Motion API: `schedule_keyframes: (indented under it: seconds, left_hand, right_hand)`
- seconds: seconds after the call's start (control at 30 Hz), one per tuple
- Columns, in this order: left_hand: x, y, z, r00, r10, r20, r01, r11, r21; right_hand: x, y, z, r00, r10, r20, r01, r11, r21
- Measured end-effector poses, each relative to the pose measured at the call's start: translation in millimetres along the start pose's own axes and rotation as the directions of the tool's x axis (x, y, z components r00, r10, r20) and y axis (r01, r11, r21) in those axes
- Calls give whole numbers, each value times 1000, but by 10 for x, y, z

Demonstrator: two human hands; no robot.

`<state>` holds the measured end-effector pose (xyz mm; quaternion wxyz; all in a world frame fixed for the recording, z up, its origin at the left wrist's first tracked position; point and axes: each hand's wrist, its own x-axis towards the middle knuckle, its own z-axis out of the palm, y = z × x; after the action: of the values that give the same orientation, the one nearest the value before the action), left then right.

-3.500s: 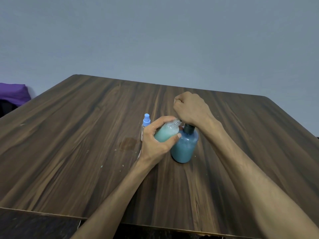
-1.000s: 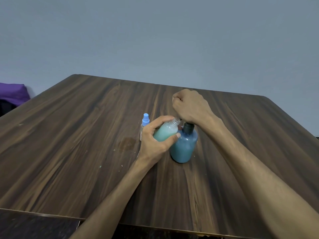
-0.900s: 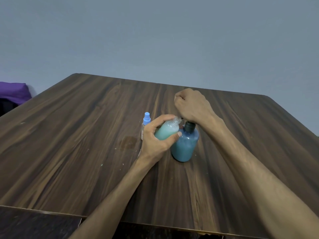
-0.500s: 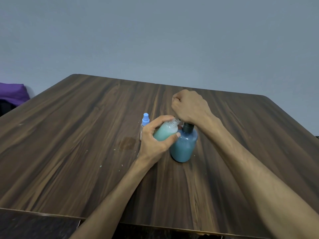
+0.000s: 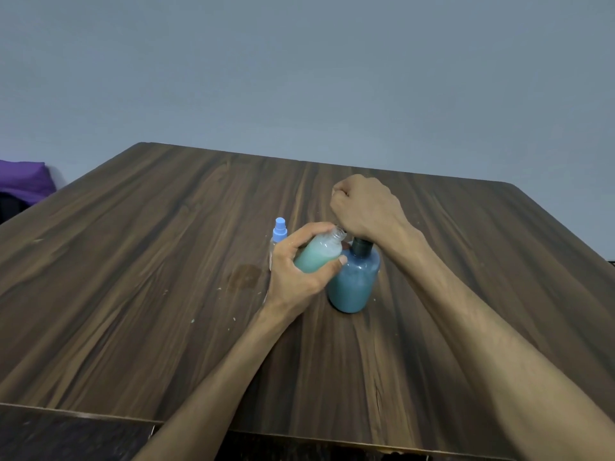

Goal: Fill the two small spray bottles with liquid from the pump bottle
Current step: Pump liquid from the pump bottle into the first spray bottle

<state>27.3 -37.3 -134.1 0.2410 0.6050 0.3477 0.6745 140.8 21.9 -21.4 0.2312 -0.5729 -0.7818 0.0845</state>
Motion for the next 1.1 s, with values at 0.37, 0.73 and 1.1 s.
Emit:
schedule_keyframes:
  seconds: [0.37, 0.73, 1.1]
  left_hand:
    - [-14, -23, -11, 1000, 5, -5, -6, 1000, -14]
    - [-3, -3, 3, 1000, -7, -2, 7, 999, -31]
    - [-14, -30, -6, 1000, 11, 0, -11, 1000, -25]
  right_hand:
    - [-8, 16, -55, 997, -18, -75, 19, 1000, 18]
    - [-15, -6, -32, 1000, 9, -16, -9, 1000, 7]
    - [17, -23, -72, 1000, -3, 20, 3, 1000, -1]
